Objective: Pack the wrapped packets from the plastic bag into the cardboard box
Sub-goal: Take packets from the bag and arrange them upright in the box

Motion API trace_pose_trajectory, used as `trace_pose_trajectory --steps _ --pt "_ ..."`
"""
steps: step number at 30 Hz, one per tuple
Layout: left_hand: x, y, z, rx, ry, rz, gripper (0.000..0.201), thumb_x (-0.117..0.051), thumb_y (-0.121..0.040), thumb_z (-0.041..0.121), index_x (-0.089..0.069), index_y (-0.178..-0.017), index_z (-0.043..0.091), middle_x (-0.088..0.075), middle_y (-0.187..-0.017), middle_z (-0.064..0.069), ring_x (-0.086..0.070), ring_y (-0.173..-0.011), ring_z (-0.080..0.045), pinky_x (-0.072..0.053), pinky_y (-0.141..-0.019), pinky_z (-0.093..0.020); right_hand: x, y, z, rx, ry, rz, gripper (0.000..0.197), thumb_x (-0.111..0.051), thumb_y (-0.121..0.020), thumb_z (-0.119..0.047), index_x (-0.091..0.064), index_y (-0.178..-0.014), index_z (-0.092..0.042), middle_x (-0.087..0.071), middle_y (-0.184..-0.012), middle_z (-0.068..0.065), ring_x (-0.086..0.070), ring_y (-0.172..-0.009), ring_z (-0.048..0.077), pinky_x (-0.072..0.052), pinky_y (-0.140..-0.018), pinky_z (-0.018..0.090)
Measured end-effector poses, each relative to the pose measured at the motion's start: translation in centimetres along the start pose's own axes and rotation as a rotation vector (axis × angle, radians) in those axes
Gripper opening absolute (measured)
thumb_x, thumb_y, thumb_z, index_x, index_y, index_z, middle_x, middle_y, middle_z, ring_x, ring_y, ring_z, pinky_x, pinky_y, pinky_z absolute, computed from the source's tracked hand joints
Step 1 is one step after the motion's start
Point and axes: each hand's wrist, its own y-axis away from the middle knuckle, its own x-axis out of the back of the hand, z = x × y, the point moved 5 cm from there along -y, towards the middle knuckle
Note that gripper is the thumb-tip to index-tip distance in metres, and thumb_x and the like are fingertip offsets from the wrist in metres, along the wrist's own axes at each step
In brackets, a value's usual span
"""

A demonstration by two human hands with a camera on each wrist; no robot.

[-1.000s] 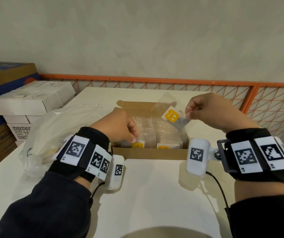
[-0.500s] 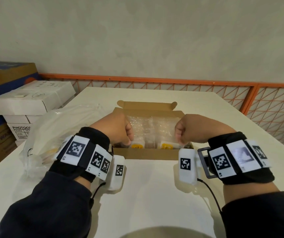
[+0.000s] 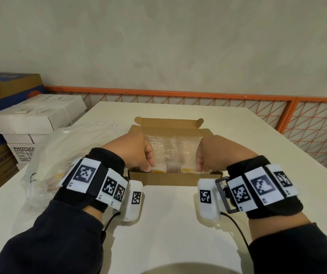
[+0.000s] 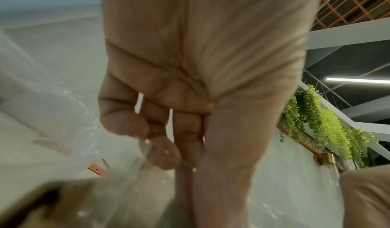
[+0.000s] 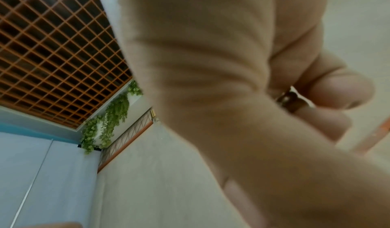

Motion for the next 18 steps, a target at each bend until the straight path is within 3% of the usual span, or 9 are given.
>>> trace_pose_trajectory --steps 2,5,8,12,14,18 --pt "0.1 0.0 -0.1 0.007 0.007 0.002 0.013 -0.076 -0.074 0.011 -0.073 -0.076 0.023 -0.069 -0.079 0.007 -0.062 -0.079 -0.01 -0.045 -0.066 -0.017 -0.3 -0.4 0.1 -0.011 -0.001 -0.002 0.014 -0.059 -0.079 0.001 -0.067 -0.083 -0.01 -0.068 -0.09 0.005 -0.064 -0.089 0.021 -0.053 -0.079 0.03" --pt "0.3 0.0 -0.1 -0.002 0.027 0.026 0.015 -0.077 -0.071 0.01 -0.072 -0.076 0.024 -0.066 -0.074 0.01 -0.06 -0.077 -0.008 -0.043 -0.066 -0.017 -0.1 -0.3 0.4 -0.026 0.012 -0.011 0.014 -0.059 -0.078 0.001 -0.067 -0.083 -0.009 -0.06 -0.077 0.001 -0.058 -0.08 0.019 -0.048 -0.069 0.025" --pt "0.7 0.2 -0.2 -0.003 0.073 0.077 0.019 -0.079 -0.069 0.011 -0.068 -0.077 0.024 -0.062 -0.074 0.011 -0.057 -0.075 -0.008 -0.041 -0.064 -0.017 0.8 0.0 0.8 -0.019 -0.03 0.049 0.016 -0.062 -0.076 -0.002 -0.07 -0.088 -0.01 -0.059 -0.081 -0.002 -0.056 -0.08 0.015 -0.042 -0.061 0.019" --pt "1.0 0.2 -0.2 -0.016 0.104 0.114 0.015 -0.076 -0.074 0.015 -0.07 -0.085 0.022 -0.062 -0.076 0.011 -0.055 -0.073 -0.002 -0.039 -0.061 -0.014 1.5 0.4 0.6 0.026 -0.134 0.099 0.037 -0.072 -0.077 -0.024 -0.06 -0.113 -0.025 -0.054 -0.107 -0.008 -0.05 -0.096 0.011 -0.037 -0.08 0.023" --pt "0.8 0.2 -0.2 -0.015 0.088 0.099 0.012 -0.075 -0.074 0.014 -0.071 -0.08 0.023 -0.064 -0.075 0.011 -0.056 -0.072 -0.002 -0.041 -0.062 -0.015 1.0 0.4 0.3 0.037 -0.119 0.044 0.042 -0.069 -0.08 -0.024 -0.056 -0.12 -0.025 -0.051 -0.109 -0.008 -0.048 -0.096 0.011 -0.036 -0.08 0.021" --pt "0.7 0.2 0.0 -0.025 0.063 0.064 0.014 -0.075 -0.074 0.009 -0.07 -0.071 0.022 -0.065 -0.07 0.009 -0.058 -0.066 -0.004 -0.044 -0.062 -0.015 0.7 0.5 -0.2 0.066 -0.088 -0.004 0.025 -0.066 -0.081 -0.011 -0.063 -0.103 -0.021 -0.05 -0.083 -0.009 -0.047 -0.071 0.005 -0.034 -0.057 0.015"
